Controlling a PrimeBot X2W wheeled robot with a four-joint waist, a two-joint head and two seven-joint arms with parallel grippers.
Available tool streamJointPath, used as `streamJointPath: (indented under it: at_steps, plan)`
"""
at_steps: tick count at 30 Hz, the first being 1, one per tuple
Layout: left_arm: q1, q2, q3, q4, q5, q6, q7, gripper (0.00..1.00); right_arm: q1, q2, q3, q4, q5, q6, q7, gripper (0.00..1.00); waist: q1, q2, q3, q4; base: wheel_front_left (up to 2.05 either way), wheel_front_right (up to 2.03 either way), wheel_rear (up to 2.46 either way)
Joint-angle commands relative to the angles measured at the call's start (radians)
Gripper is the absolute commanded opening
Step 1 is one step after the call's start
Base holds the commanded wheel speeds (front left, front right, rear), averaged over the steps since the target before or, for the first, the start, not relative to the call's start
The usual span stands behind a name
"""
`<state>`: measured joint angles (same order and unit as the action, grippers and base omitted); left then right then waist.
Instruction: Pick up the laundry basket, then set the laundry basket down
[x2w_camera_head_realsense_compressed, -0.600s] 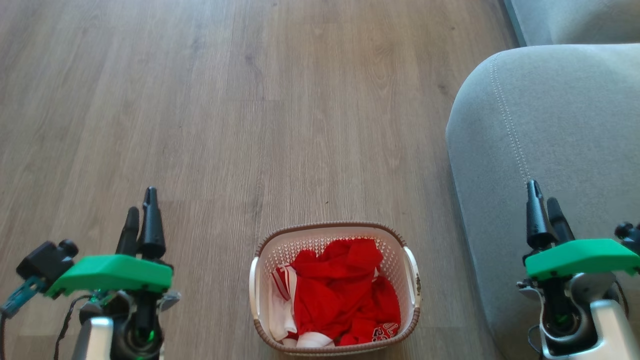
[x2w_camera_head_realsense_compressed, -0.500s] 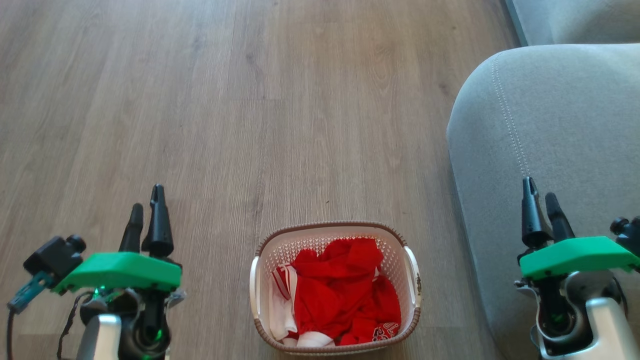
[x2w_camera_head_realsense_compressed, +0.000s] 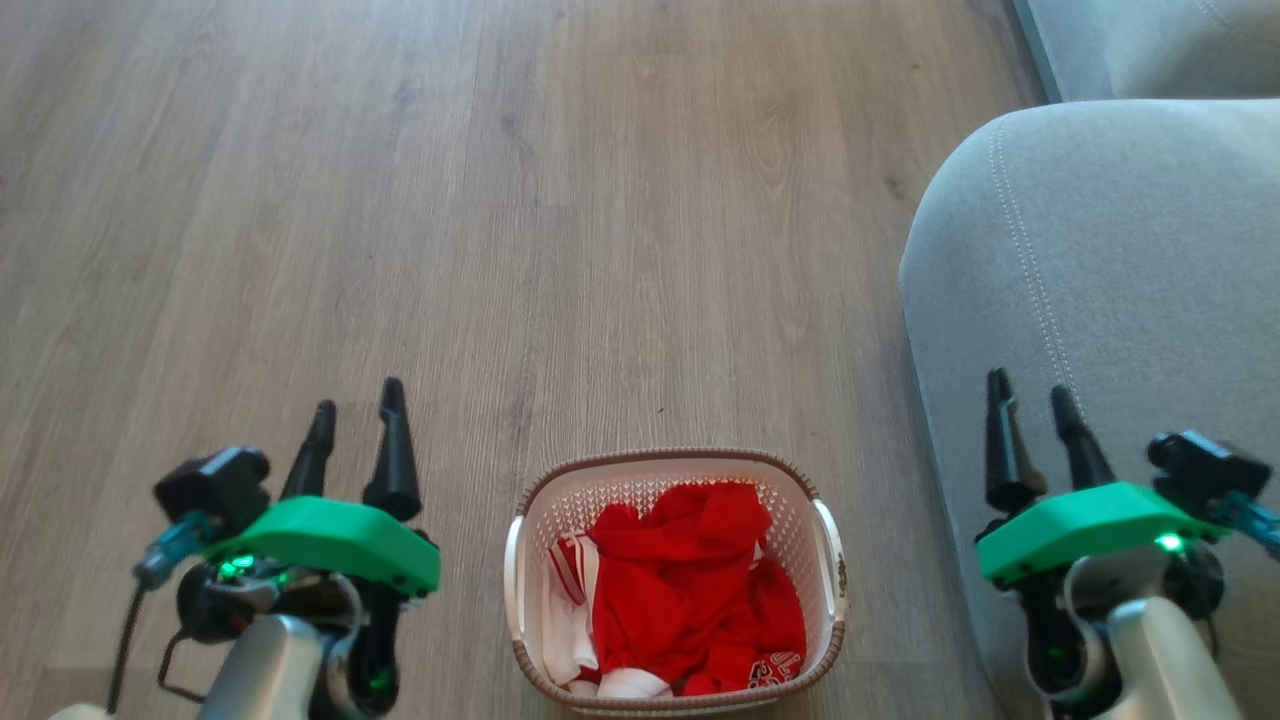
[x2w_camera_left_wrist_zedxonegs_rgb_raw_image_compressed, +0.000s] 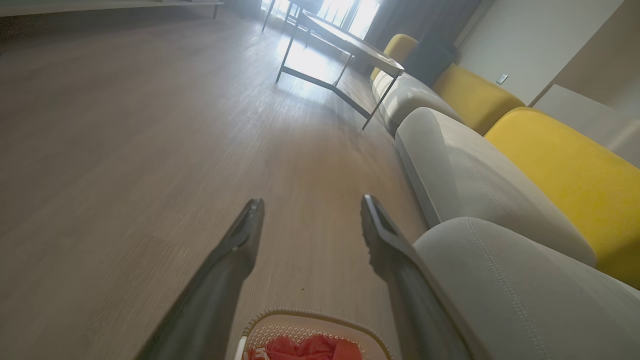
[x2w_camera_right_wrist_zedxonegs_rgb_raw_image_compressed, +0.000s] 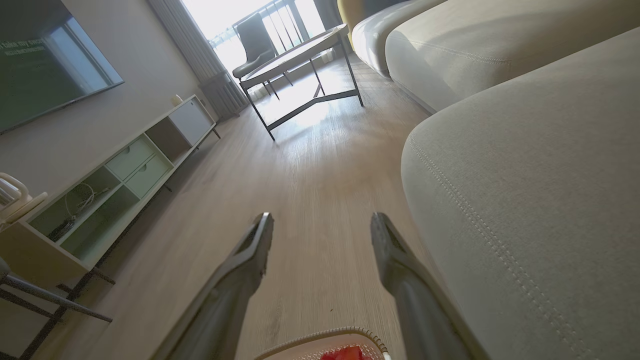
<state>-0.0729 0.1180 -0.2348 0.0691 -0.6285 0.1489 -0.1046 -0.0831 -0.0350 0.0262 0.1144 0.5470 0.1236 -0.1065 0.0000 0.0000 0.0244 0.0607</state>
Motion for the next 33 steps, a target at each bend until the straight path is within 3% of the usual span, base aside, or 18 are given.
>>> streamJointPath:
  at_steps: [1, 11, 15, 22, 33]
  plan:
    - [-0.061, 0.021, 0.004, -0.031, 0.03, 0.009, -0.013, 1.0, -0.054, -0.009, 0.025, -0.027, -0.021, 0.004, -0.012, 1.0, 0.0, 0.0, -0.001, 0.001, 0.0, 0.0, 0.0]
    - [-0.099, 0.079, -0.154, 0.027, 0.156, 0.051, -0.042, 1.0, -0.068, -0.01, 0.062, -0.01, -0.143, 0.005, -0.041, 1.0, 0.0, 0.0, -0.008, 0.01, 0.0, 0.0, 0.0]
    - [-0.118, 0.08, -0.188, 0.068, 0.174, 0.048, -0.054, 1.0, -0.071, -0.011, 0.079, 0.01, -0.118, 0.005, -0.053, 1.0, 0.0, 0.0, -0.008, 0.013, 0.0, 0.0, 0.0]
    - [-0.138, 0.051, -0.16, 0.078, 0.204, 0.052, -0.075, 1.0, -0.091, -0.012, 0.081, 0.022, -0.171, 0.006, -0.073, 1.0, 0.0, 0.0, 0.0, 0.018, 0.0, 0.0, 0.0]
    - [-0.141, -0.015, -0.061, -0.113, 0.351, 0.052, -0.107, 1.0, -0.117, -0.013, 0.083, -0.086, -0.201, 0.006, -0.105, 1.0, 0.0, 0.0, 0.014, 0.025, 0.0, 0.0, 0.0]
